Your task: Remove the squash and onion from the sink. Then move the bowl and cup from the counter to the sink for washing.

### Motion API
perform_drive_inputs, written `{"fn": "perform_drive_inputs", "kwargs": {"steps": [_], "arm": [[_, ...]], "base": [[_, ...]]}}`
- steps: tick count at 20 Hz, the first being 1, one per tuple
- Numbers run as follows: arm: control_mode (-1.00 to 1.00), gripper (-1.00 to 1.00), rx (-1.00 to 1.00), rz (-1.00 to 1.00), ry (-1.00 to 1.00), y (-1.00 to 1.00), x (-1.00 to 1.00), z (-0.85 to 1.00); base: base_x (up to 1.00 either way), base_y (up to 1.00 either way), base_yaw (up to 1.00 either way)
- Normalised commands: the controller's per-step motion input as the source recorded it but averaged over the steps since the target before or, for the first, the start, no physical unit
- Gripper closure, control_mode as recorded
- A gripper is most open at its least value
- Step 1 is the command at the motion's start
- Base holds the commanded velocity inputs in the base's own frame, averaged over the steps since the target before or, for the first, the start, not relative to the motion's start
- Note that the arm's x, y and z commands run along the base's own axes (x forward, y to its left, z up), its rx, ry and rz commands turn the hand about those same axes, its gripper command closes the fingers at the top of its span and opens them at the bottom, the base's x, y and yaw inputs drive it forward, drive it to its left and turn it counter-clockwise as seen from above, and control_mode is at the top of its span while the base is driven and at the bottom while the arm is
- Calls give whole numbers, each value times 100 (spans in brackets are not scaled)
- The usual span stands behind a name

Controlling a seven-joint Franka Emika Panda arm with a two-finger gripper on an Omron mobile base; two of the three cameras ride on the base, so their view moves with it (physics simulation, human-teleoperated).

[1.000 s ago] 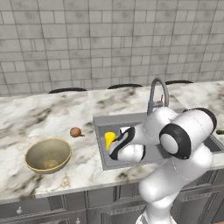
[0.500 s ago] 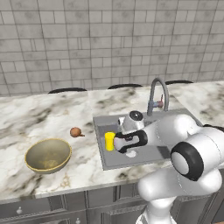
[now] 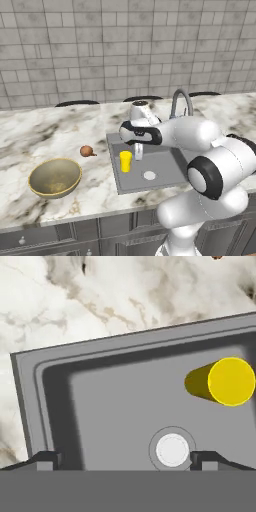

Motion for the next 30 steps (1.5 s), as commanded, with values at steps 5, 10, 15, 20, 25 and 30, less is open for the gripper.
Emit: {"fn": "perform_drive_inputs", "kwargs": {"steps": [5, 10, 15, 20, 25, 30], "arm": [[-100, -100, 1, -36, 37, 0, -20, 37], [-100, -100, 6, -44, 18, 0, -32, 27], [-100, -100, 8, -47, 7, 5, -38, 24], [-100, -100, 5, -49, 0, 13, -43, 18], [-100, -100, -1, -49, -1, 20, -33, 25], [-100, -100, -13, -52, -5, 19, -18, 26]], "base": [[0, 0, 0], [0, 0, 0], [0, 0, 0], [0, 0, 0], [0, 0, 0], [0, 0, 0]]}}
